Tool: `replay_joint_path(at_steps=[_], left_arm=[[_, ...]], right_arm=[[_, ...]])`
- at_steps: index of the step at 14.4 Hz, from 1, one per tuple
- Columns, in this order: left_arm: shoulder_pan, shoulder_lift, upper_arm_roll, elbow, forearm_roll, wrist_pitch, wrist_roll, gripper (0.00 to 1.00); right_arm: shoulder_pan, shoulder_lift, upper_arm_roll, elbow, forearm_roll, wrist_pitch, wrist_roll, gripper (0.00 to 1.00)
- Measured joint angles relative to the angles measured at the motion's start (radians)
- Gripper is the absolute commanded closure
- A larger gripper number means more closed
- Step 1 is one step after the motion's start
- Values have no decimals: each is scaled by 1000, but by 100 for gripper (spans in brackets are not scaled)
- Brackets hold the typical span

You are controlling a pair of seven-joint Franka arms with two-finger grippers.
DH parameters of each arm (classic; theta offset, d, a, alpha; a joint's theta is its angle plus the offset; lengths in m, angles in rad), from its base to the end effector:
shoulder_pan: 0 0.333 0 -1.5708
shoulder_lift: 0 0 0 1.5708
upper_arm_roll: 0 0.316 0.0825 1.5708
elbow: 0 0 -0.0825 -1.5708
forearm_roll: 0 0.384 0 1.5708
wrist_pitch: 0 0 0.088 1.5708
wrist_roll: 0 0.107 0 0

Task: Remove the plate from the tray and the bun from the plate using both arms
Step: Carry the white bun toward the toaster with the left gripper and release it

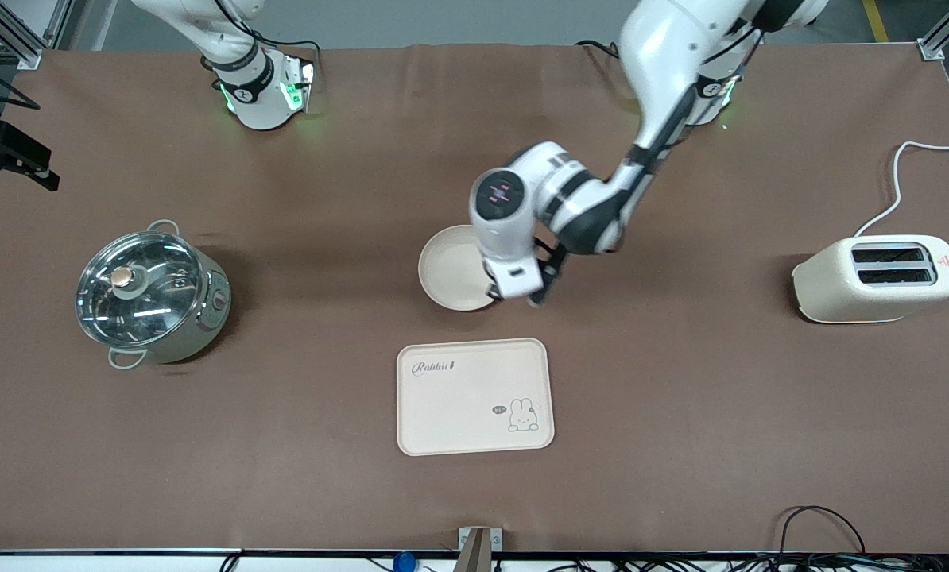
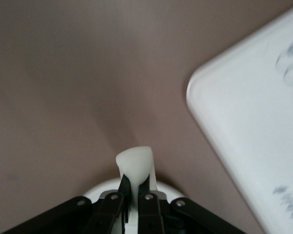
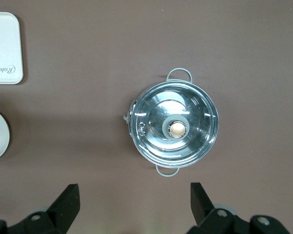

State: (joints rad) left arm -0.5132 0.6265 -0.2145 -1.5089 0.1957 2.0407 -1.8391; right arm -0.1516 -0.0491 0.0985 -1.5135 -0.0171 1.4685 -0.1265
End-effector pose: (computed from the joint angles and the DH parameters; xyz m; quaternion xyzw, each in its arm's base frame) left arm 0.5442 -0.4389 0.2975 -0.8644 -0.5009 -0.0101 0.0437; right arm 0.5277 -0.0285 0.6687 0.9993 0.0357 0.0009 0.0110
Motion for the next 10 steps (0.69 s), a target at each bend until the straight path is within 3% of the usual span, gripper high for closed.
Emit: replay_joint_path(at_steps=[5,10], left_arm=[[243,-13,2,-22,36,-34,258,90],[371,5,2,-76,119,-34,369,86]], right_arm=[[-11,0,18,-2,0,-1,2,0],[-26,1,18,-16,0,1,3,0]])
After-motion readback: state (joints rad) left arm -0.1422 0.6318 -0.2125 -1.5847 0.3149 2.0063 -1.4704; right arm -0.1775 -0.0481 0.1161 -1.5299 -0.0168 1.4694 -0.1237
